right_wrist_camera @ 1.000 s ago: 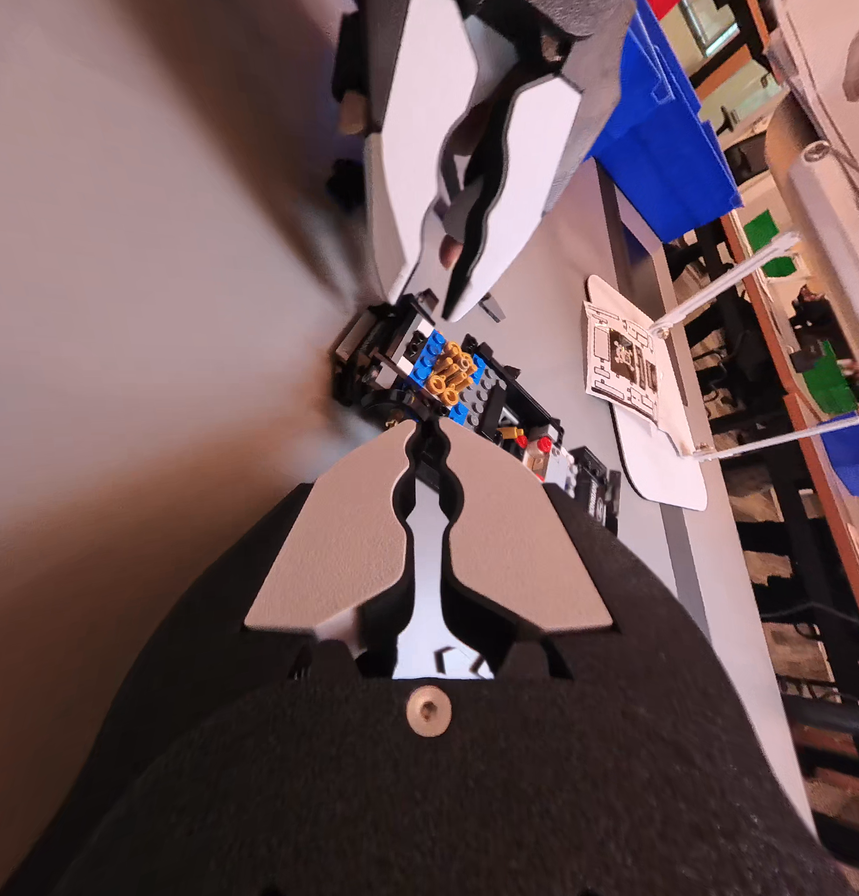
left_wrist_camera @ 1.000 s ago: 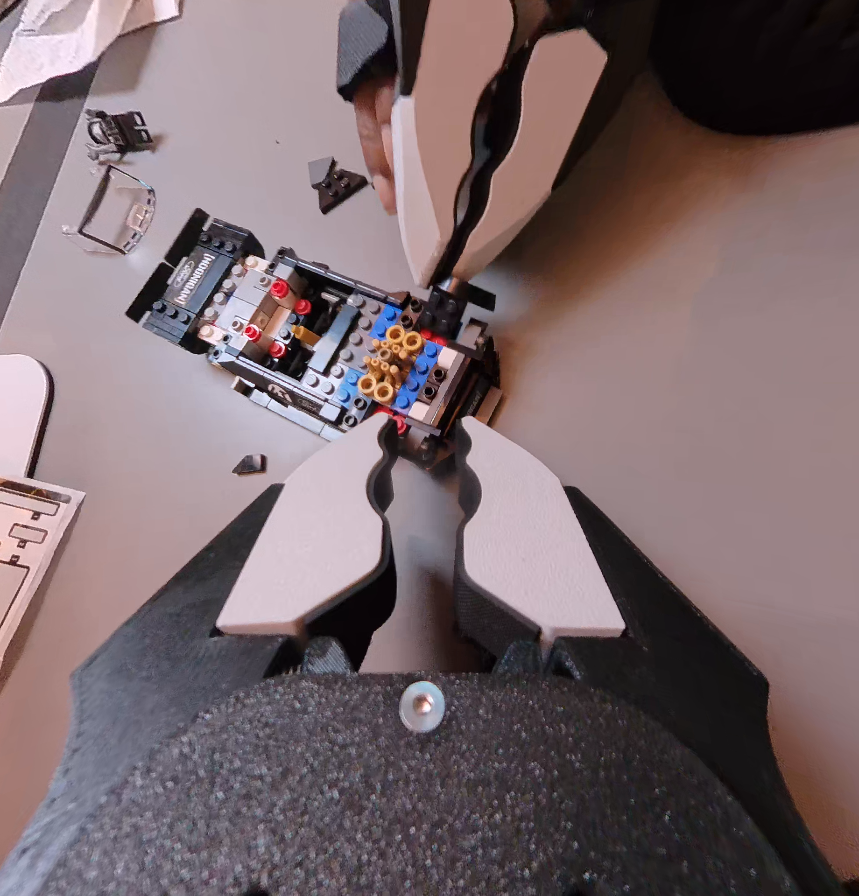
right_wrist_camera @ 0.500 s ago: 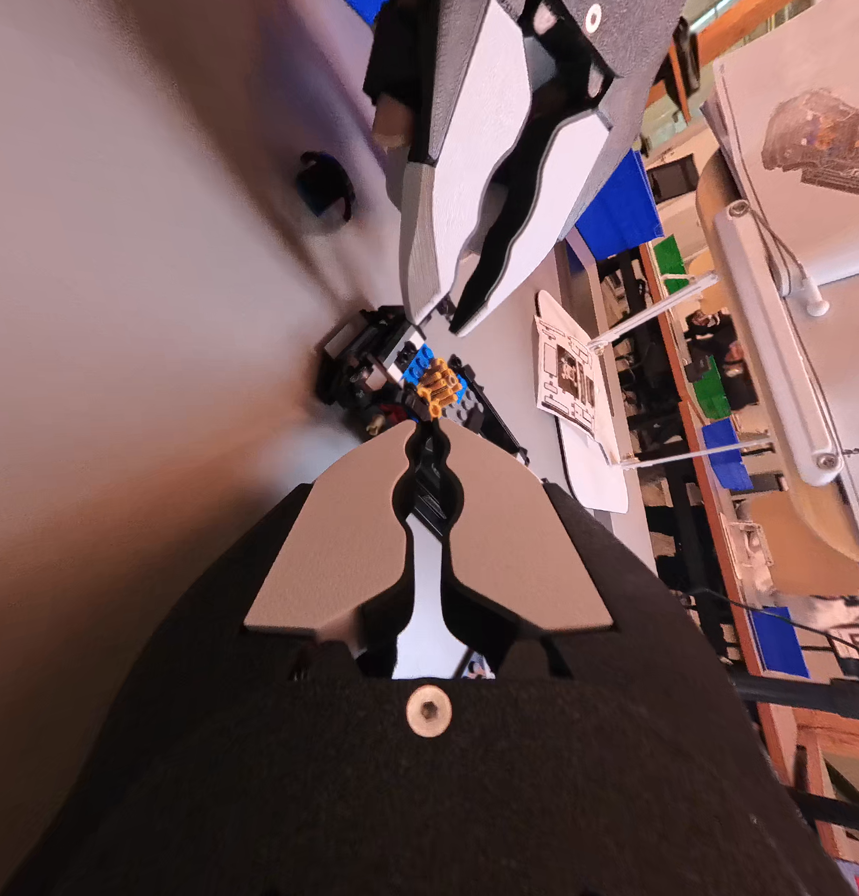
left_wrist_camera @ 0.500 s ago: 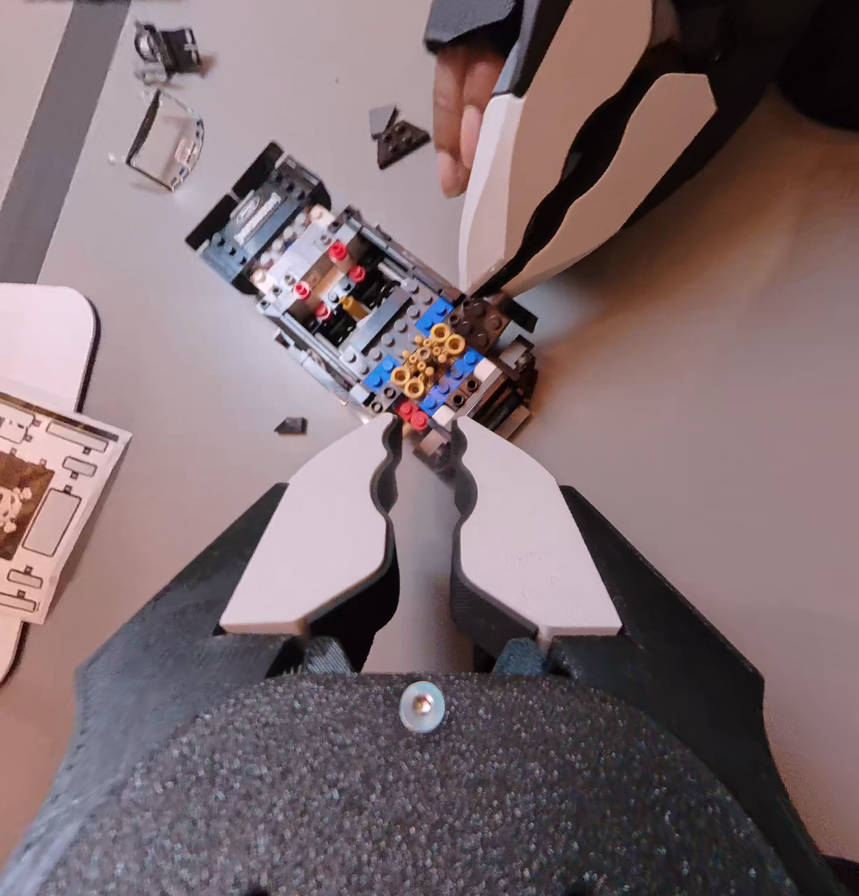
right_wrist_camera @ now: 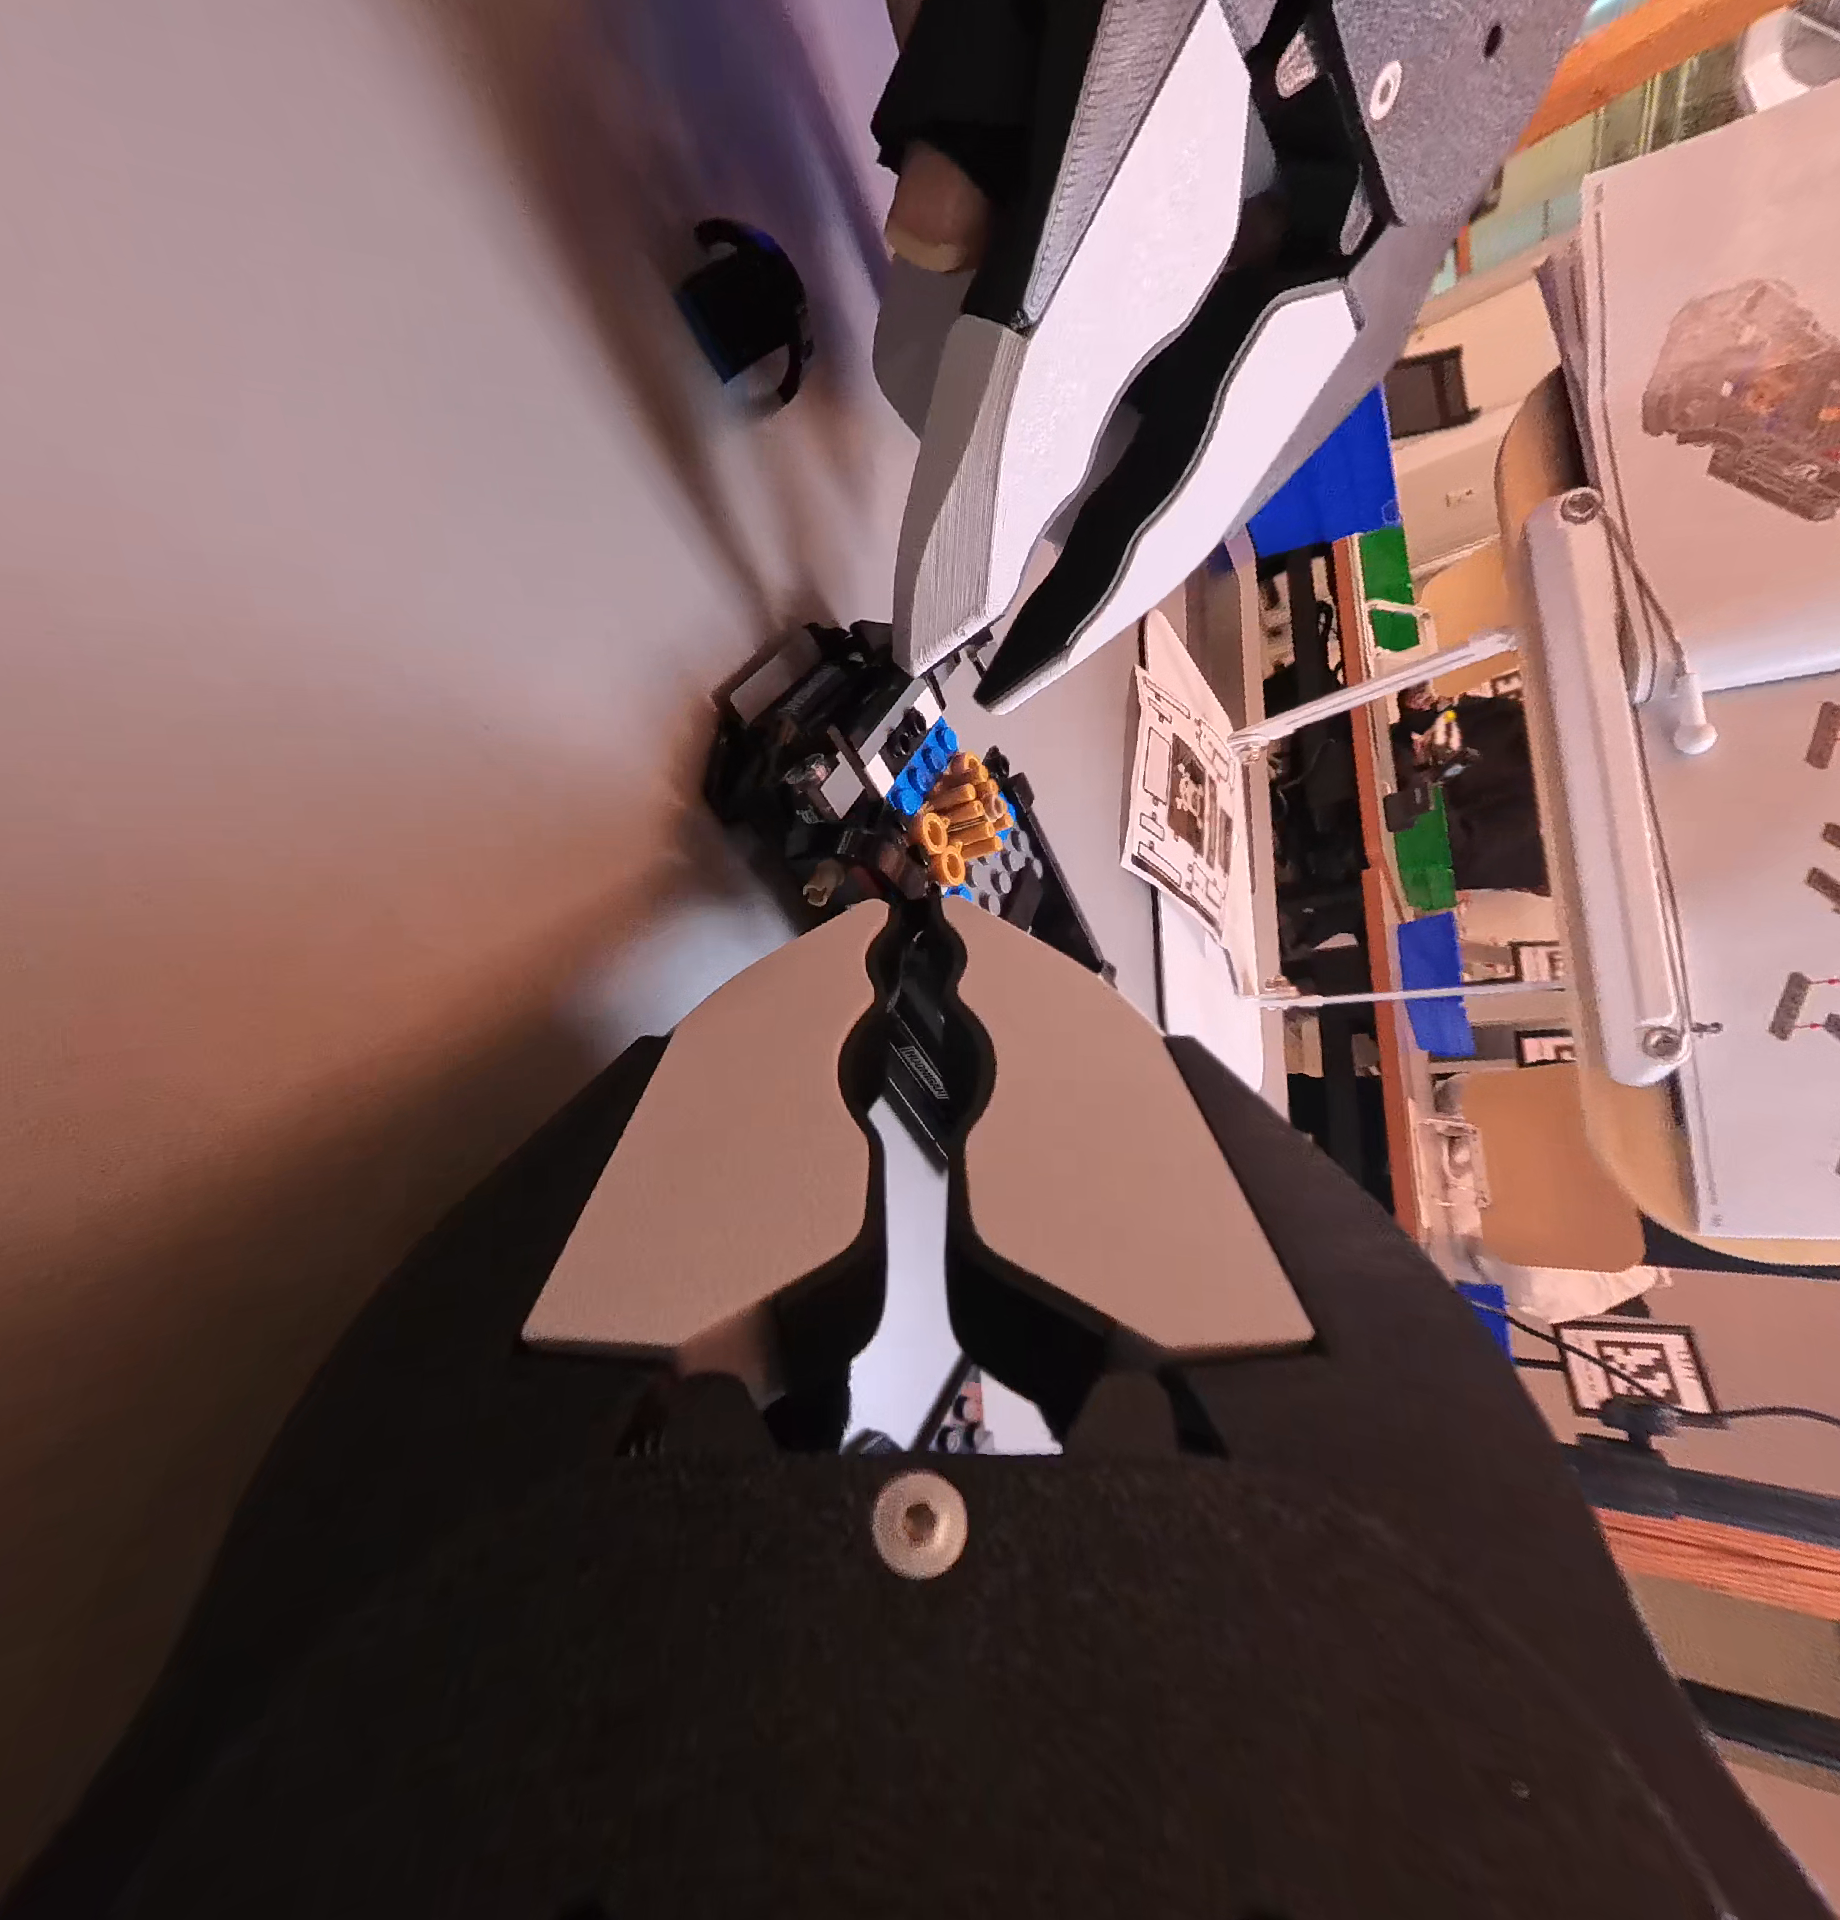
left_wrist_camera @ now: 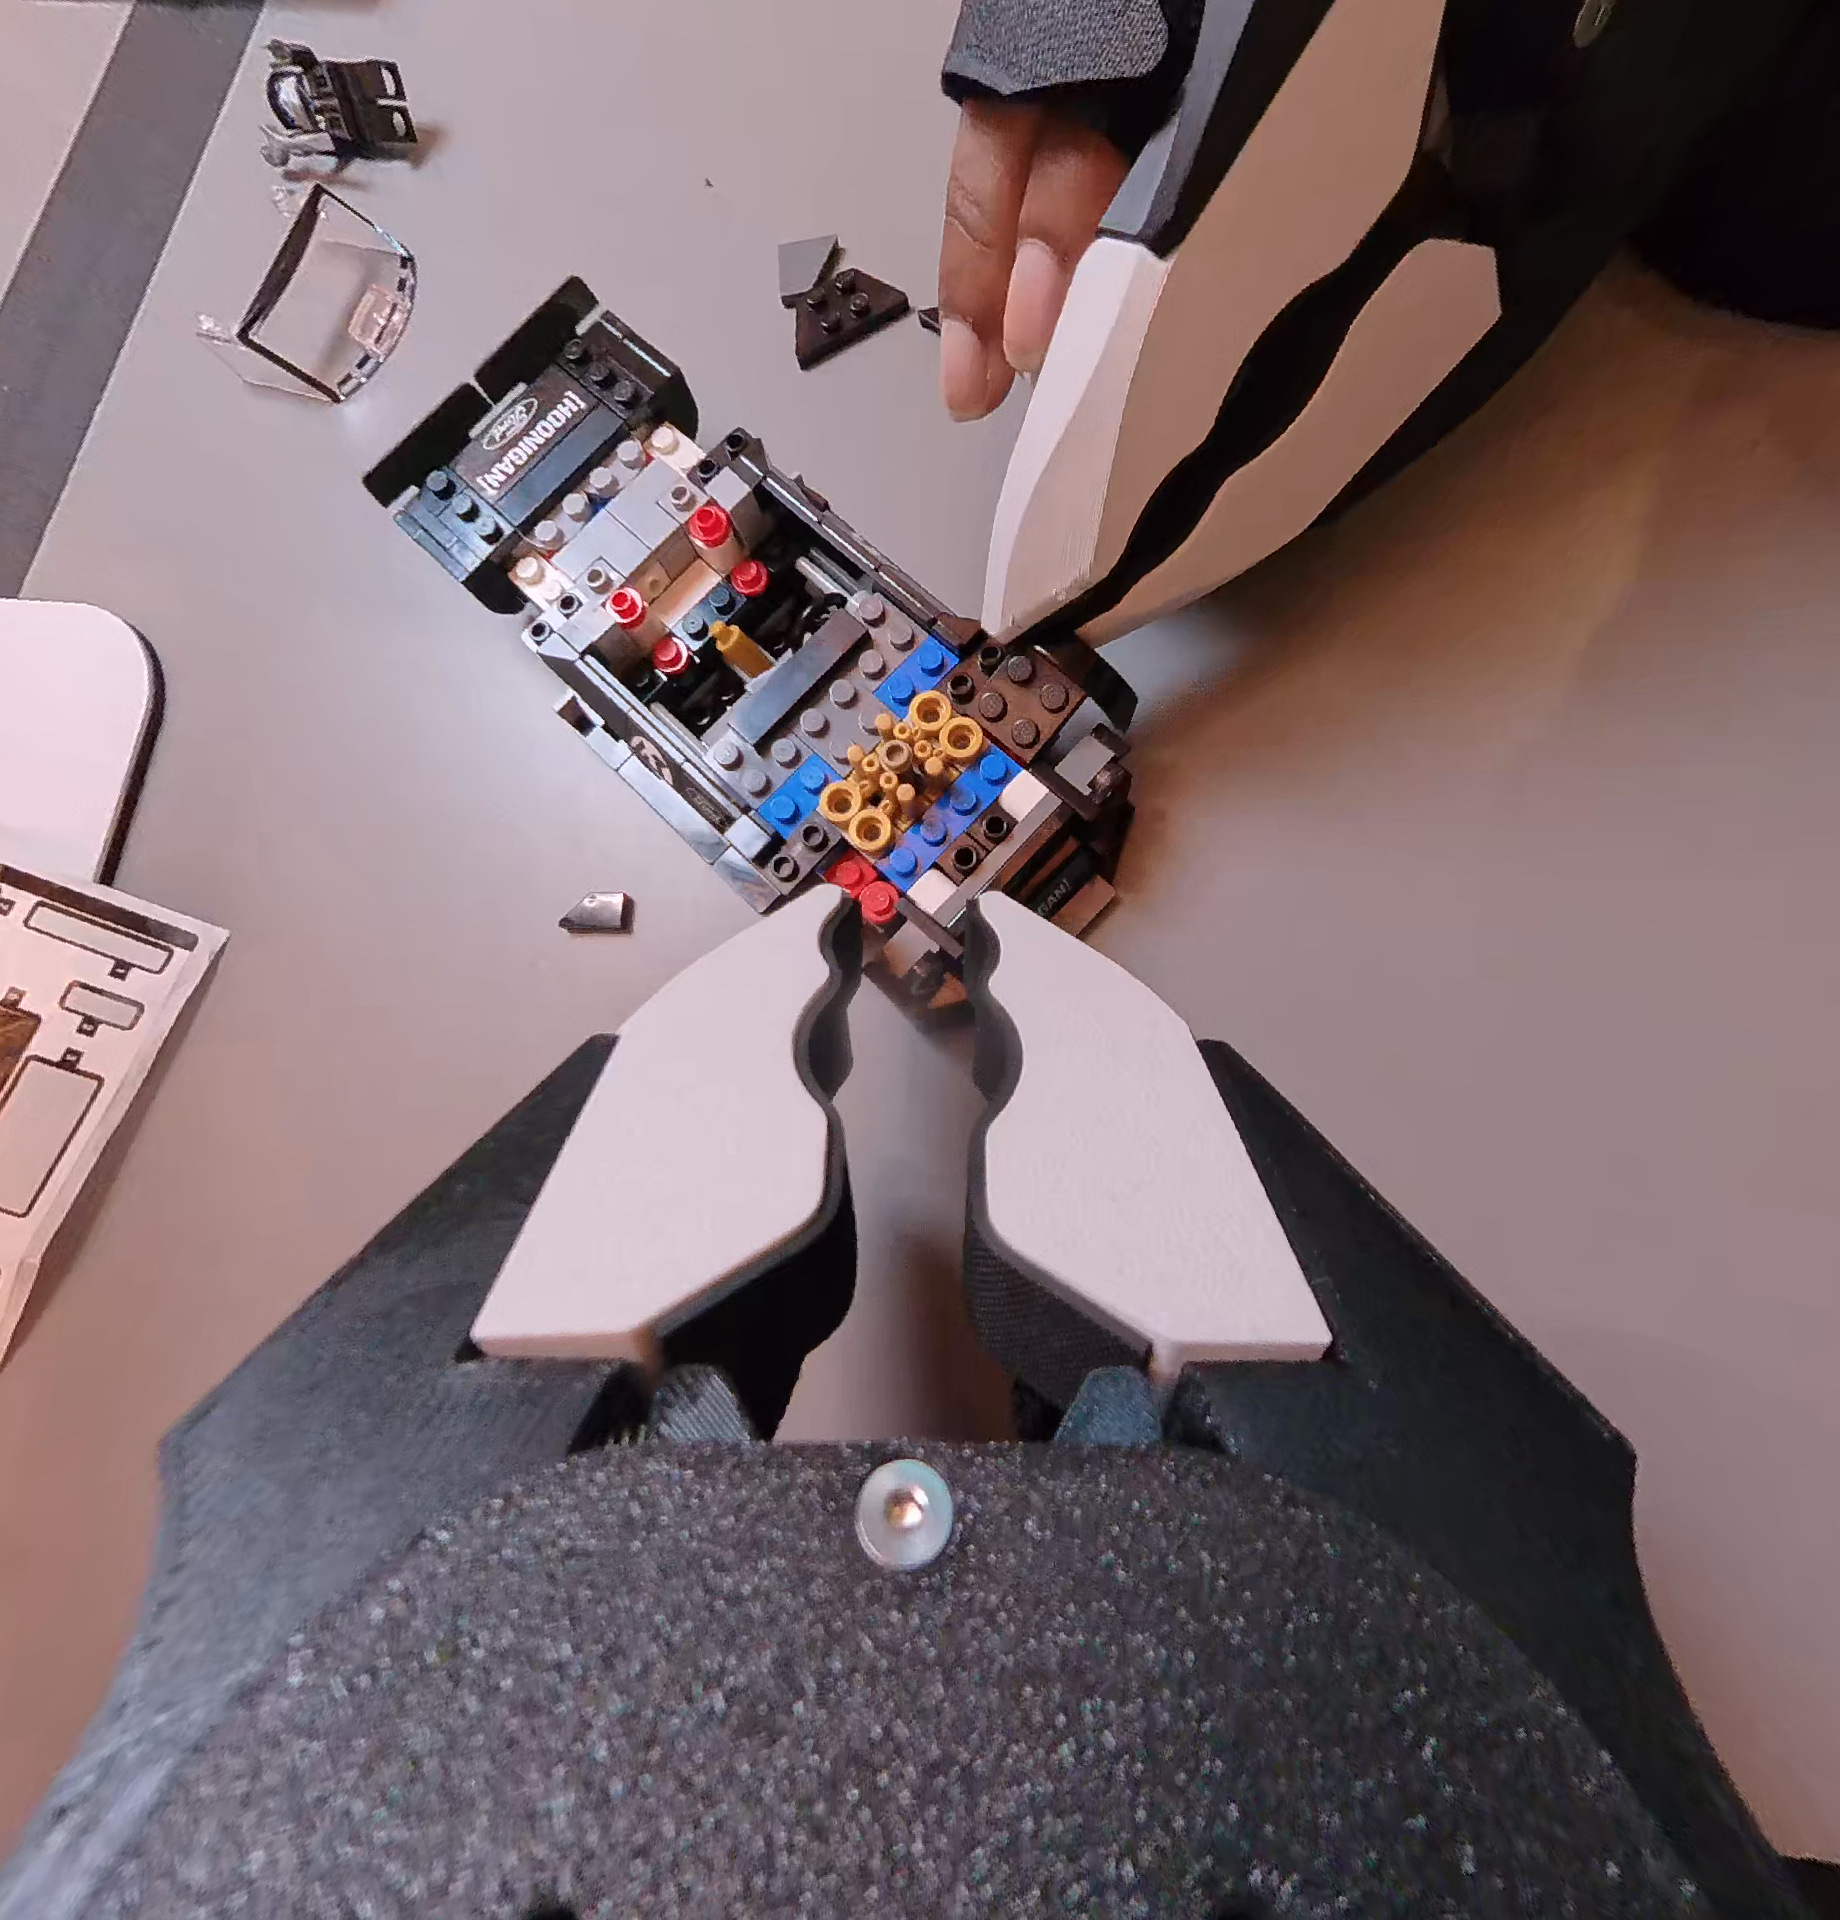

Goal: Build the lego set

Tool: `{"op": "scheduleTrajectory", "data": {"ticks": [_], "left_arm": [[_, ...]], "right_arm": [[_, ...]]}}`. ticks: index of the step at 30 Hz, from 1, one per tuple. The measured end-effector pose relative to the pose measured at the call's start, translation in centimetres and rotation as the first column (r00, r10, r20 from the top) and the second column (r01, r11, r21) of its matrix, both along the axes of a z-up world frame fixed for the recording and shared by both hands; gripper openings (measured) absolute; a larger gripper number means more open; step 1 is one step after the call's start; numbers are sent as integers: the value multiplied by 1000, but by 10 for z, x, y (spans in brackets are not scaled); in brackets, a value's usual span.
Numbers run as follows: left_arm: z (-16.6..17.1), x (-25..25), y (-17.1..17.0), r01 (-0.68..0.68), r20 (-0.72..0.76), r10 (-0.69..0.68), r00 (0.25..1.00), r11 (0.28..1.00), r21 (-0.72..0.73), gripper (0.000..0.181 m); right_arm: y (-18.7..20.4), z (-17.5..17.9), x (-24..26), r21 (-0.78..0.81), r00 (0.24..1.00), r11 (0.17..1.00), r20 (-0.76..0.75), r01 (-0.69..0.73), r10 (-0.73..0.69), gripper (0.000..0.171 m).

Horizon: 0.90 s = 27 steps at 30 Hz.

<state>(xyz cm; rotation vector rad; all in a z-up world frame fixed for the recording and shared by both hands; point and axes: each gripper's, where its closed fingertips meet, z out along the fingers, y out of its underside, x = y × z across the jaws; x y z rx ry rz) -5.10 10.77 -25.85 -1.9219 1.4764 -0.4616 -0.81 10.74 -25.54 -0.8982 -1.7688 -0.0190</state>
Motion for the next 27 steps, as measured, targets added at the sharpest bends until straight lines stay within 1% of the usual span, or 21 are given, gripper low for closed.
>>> {"op": "scheduleTrajectory", "data": {"ticks": [7,14,27], "left_arm": [[0,2,-1,7,16,-7,1000,1000,-6,17],[0,2,-1,9,21,-9,1000,1000,-6,18],[-1,1,0,8,25,-8,1000,1000,-9,22]], "right_arm": [[0,0,0,91,997,996,75,12,-19,5],[0,-1,0,145,995,989,99,4,-19,6],[1,-1,-1,124,998,992,56,19,-26,6]]}}
